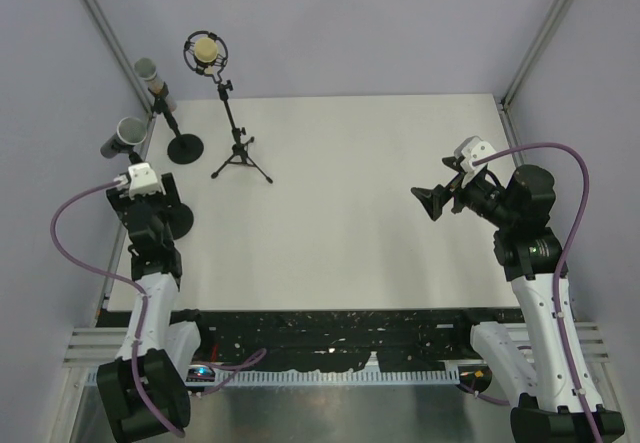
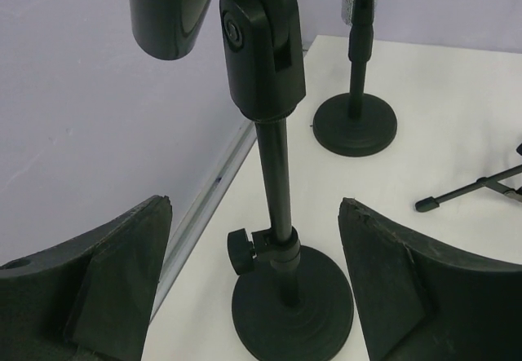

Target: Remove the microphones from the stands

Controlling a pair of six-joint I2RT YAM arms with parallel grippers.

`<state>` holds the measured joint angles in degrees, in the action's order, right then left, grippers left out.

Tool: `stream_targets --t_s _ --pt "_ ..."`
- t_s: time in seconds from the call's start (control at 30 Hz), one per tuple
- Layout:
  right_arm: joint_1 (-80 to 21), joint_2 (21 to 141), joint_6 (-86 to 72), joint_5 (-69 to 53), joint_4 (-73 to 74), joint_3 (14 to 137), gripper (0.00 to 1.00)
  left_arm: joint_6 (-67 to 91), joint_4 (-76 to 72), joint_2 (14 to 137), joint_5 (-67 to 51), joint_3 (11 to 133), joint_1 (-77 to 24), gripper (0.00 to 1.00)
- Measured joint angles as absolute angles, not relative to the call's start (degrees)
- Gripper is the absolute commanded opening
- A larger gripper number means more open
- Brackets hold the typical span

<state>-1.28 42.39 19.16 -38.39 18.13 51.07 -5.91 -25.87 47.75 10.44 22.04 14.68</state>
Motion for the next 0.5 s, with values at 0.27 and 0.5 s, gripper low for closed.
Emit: stream_targets --t_s 0.27,0.5 --pt "-1.28 42.39 19.16 -38.52 18.13 51.05 0.95 -5.87 -31.40 53.19 10.48 22.04 15.46 0.74" --pt "-1.28 42.39 19.16 -38.52 18.13 51.00 0.95 -5.10 -34.54 55.92 10.41 22.06 15.84 0.58"
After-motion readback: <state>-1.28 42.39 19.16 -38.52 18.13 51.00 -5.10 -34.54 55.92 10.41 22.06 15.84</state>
